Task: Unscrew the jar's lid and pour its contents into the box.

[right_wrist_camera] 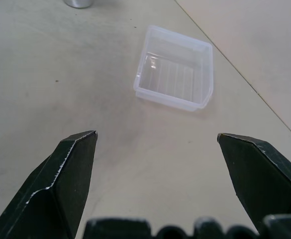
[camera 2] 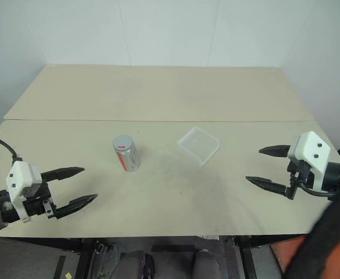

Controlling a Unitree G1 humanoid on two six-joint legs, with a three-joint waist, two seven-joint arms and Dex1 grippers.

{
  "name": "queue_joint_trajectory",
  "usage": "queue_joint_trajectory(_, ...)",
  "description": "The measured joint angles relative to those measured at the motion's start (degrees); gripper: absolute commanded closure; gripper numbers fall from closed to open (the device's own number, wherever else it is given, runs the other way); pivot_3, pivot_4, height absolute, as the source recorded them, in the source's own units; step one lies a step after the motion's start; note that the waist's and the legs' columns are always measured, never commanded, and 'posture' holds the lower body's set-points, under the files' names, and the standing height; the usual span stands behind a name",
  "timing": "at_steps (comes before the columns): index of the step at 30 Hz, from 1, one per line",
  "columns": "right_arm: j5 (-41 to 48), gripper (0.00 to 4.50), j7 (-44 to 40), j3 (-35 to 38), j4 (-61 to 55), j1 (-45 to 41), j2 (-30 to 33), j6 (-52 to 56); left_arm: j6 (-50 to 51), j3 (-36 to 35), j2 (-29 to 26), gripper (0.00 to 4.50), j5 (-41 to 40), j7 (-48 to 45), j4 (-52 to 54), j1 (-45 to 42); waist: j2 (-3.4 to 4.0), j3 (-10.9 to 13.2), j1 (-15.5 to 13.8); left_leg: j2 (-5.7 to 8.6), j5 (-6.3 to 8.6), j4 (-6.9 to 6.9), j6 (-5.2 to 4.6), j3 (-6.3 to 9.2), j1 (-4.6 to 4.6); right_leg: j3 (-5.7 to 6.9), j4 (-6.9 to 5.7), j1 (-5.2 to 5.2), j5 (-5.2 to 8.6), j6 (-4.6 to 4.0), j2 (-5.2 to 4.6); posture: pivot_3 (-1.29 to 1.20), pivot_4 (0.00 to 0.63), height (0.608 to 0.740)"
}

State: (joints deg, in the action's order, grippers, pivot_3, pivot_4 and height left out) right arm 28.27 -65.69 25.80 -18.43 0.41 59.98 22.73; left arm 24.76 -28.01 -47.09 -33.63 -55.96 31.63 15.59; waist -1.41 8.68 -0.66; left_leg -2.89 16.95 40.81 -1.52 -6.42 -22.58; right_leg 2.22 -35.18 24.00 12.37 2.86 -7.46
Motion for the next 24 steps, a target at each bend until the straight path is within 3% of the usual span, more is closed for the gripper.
queue_joint_trajectory(13, -0.14, 0.02, -0.08, -0.58, -0.09, -2.23, 0.07, -0.16, -4.64, 1.40, 2.72, 0.00, 3.57, 0.77, -1.24, 1.37, 0.00, 0.00, -0.02, 0.01, 0.01, 0.00, -0.01, 0.00, 0.00, 0.00, 0.02, 0.00, 0.00, 0.00, 0.00, 0.00, 0.150, 0.740)
queue_joint_trajectory(24, -1.22, 0.02, 1.81, -4.59, 0.56, -6.63, -1.71, -1.24, -11.46, 10.41, 14.97, 0.00, 10.49, 11.98, -2.41, -2.22, -0.01, -0.01, 0.11, 0.02, 0.01, 0.00, -0.01, 0.00, 0.08, 0.00, 0.01, -0.10, -0.01, 0.00, 0.00, 0.00, 0.150, 0.740)
